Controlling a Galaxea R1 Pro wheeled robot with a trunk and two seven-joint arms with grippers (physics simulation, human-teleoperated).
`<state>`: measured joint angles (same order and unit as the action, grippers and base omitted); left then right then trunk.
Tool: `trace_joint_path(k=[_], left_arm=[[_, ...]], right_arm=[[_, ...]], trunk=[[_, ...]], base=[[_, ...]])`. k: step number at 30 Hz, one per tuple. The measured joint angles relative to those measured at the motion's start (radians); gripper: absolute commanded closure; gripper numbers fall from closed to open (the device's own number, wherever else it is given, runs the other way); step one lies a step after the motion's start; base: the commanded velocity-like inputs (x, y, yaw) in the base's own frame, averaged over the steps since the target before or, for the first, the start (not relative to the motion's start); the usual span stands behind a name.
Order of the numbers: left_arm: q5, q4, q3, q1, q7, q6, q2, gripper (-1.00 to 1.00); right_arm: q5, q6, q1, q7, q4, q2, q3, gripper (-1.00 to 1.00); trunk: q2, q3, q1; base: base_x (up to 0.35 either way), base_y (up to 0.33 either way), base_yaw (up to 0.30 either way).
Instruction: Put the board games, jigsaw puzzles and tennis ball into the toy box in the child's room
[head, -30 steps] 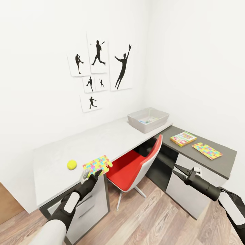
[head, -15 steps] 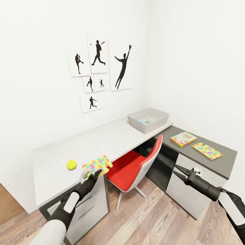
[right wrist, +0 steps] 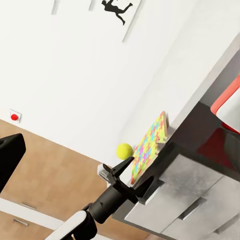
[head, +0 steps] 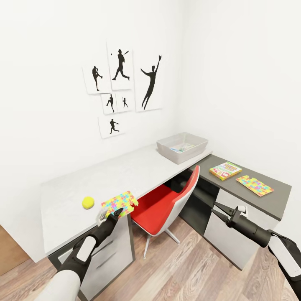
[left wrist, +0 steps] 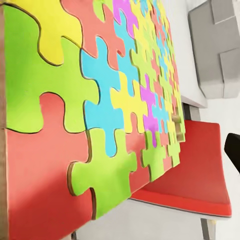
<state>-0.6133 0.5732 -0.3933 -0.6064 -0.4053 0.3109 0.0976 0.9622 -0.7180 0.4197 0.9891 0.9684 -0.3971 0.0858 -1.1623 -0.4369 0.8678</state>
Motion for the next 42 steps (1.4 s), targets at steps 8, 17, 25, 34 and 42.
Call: trace_joint_path(k=[8,17,25,34,42], left_arm=[[-0.002,0.0,-0.013,0.0,0.0,-0.002,0.001,-1.0],[-0.002,0.0,-0.014,0.0,-0.003,-0.003,-0.001,-1.0],[-0.002,0.0,-0.015,0.0,-0.001,-0.002,-0.002,-1.0],[-0.011,0.001,-0.013,0.0,-0.002,0.002,-0.002,1.0],[-0.011,0.001,-0.013,0.0,-0.001,0.001,0.001,1.0]], right_arm=[[0.0,0.0,0.0,0.0,0.0,0.0,0.0,-1.0],[0.0,0.0,0.0,0.0,0.0,0.0,0.0,-1.0],[0.0,0.0,0.0,0.0,0.0,0.0,0.0,-1.0],[0.0,0.0,0.0,0.0,0.0,0.0,0.0,-1.0],[0.0,0.0,0.0,0.0,0.0,0.0,0.0,-1.0]], trunk=[[0.0,0.0,0.0],[0.0,0.0,0.0],[0.0,0.0,0.0],[0.0,0.0,0.0],[0.0,0.0,0.0]], base=[[0.0,0.0,0.0],[0.0,0.0,0.0],[0.0,0.0,0.0],[0.0,0.0,0.0],[0.0,0.0,0.0]])
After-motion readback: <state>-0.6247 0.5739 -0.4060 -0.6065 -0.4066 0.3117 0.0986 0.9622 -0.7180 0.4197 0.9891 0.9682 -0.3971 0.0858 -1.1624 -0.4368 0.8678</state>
